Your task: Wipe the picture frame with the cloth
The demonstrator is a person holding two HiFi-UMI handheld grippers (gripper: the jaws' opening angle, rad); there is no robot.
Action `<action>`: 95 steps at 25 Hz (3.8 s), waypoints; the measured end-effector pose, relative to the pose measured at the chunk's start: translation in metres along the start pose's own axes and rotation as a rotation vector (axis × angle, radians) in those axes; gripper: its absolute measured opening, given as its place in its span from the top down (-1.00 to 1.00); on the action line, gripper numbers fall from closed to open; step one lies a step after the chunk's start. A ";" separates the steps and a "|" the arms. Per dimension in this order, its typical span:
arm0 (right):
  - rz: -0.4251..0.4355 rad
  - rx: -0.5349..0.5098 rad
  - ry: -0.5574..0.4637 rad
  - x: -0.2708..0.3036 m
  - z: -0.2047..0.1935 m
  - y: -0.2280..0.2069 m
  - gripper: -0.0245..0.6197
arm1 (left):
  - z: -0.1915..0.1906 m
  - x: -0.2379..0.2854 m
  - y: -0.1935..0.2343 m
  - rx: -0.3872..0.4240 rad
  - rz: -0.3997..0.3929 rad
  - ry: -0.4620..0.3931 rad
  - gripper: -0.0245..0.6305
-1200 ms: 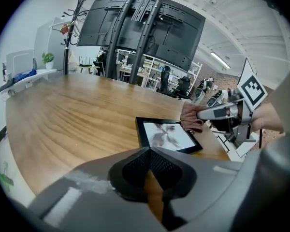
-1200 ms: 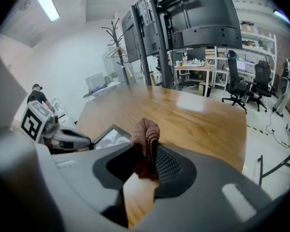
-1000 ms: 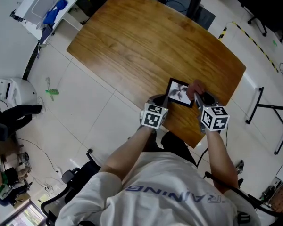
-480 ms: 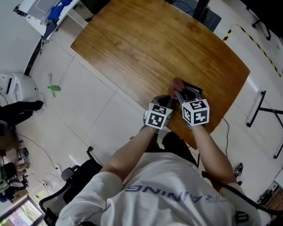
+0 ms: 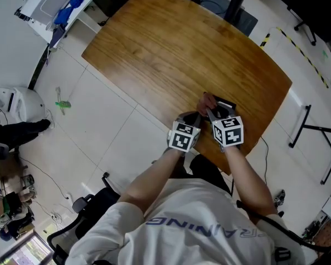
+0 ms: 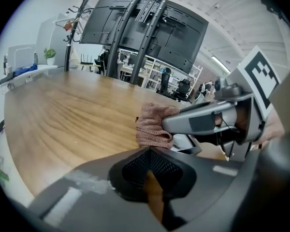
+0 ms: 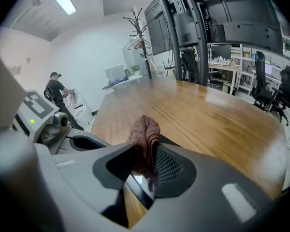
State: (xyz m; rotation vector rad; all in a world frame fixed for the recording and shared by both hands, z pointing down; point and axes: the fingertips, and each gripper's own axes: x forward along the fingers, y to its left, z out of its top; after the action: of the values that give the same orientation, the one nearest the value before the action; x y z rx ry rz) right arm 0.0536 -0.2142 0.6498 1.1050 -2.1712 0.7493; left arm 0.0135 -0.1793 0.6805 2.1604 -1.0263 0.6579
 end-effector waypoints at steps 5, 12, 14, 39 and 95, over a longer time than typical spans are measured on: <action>-0.034 0.010 0.028 -0.011 -0.010 -0.016 0.56 | 0.001 -0.001 0.001 0.002 -0.005 0.002 0.91; -0.075 0.045 0.035 -0.036 -0.025 -0.041 0.56 | 0.001 0.000 0.002 0.009 0.001 0.004 0.91; -0.088 0.058 0.035 -0.044 -0.031 -0.048 0.56 | 0.001 0.000 0.002 0.004 0.003 0.004 0.91; -0.077 0.130 -0.081 -0.086 -0.019 -0.042 0.56 | 0.009 -0.004 0.004 -0.004 -0.006 -0.016 0.91; -0.136 0.177 -0.230 -0.125 -0.029 -0.044 0.56 | 0.065 -0.044 0.007 0.066 -0.005 -0.160 0.92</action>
State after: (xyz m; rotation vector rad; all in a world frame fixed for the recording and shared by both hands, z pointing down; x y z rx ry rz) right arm 0.1585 -0.1523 0.5905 1.4778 -2.2211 0.7980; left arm -0.0073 -0.2090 0.6107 2.3023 -1.0958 0.5299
